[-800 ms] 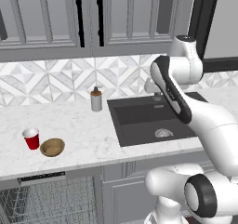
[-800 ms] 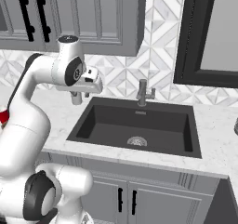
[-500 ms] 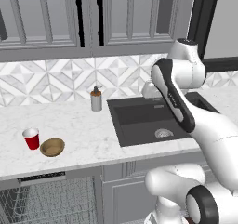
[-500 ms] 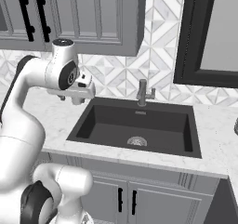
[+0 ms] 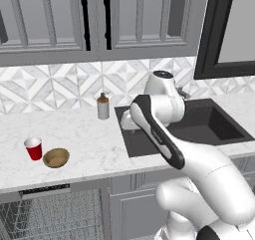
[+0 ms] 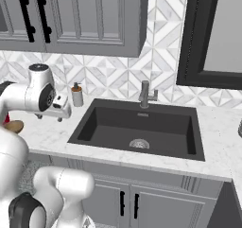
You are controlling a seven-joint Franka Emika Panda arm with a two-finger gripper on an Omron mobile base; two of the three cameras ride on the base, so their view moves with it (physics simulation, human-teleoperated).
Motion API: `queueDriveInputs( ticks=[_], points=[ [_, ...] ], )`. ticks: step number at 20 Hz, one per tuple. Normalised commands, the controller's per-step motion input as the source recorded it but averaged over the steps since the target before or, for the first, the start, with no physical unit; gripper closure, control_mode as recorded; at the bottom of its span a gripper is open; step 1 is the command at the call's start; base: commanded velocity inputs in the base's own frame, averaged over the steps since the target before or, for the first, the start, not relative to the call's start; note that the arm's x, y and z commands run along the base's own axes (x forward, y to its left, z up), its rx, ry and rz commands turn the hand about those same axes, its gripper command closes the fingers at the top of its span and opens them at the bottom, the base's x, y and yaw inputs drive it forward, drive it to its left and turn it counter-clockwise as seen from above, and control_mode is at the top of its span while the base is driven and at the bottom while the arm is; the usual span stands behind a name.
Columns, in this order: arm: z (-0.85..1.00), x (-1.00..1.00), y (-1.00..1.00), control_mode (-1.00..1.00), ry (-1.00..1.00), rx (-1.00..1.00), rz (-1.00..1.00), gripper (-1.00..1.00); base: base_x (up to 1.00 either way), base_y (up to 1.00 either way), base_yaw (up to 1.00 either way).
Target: Pick up the cup and bowl from the counter, place them in the dishwasher, and close the dishwasher door.
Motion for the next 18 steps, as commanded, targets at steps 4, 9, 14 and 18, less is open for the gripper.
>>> queueDriveInputs(
  ticks=[4, 9, 14, 18],
  points=[
    [-0.27, 0.07, 1.0, -1.0, 0.19, 0.04, 0.0, -1.0, 0.0, 0.0, 0.0],
    [-0.32, 0.28, 1.0, -1.0, 0.24, 0.07, 0.0, -1.0, 0.0, 0.0, 0.0],
    [-0.28, 0.36, 0.88, -1.0, 0.12, 0.06, 0.0, -1.0, 0.0, 0.0, 0.0],
    [-0.27, 0.35, 0.62, -1.0, 0.06, 0.06, -0.05, -1.0, 0.0, 0.0, 0.0]
  ],
)
